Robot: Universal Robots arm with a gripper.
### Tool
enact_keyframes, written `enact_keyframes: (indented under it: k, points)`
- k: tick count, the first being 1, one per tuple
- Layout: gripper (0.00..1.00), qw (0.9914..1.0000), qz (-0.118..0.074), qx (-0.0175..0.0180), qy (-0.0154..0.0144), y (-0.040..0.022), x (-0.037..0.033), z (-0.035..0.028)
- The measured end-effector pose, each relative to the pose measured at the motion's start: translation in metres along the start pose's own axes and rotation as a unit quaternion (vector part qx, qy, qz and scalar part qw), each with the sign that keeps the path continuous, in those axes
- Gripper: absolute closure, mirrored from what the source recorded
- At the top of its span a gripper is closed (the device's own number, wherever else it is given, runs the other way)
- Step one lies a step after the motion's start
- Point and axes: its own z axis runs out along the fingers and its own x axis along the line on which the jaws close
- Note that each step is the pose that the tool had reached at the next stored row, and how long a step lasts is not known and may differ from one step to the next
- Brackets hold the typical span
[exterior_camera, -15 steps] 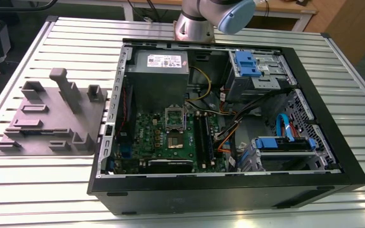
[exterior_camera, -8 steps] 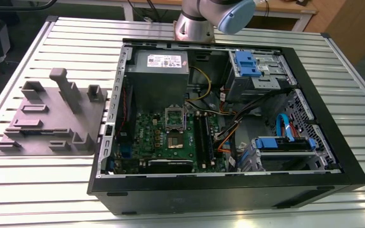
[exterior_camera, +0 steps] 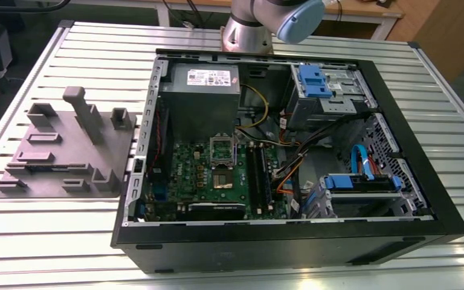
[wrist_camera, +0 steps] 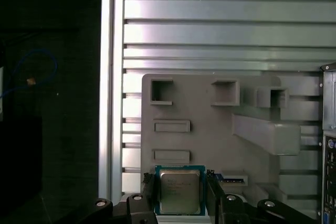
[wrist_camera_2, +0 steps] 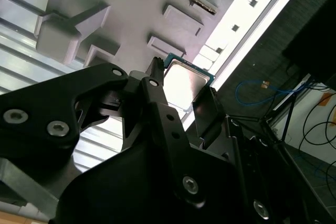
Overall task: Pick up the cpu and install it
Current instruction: 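Pick up the cpu and move it towards the insertion slot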
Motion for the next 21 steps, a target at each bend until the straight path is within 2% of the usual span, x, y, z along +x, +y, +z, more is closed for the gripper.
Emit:
enact_keyframes:
  k: [21]
  points:
    - [0.53,0.99997,0.0,0.0079,-0.0001,0.0002,0.0001,-0.0078]
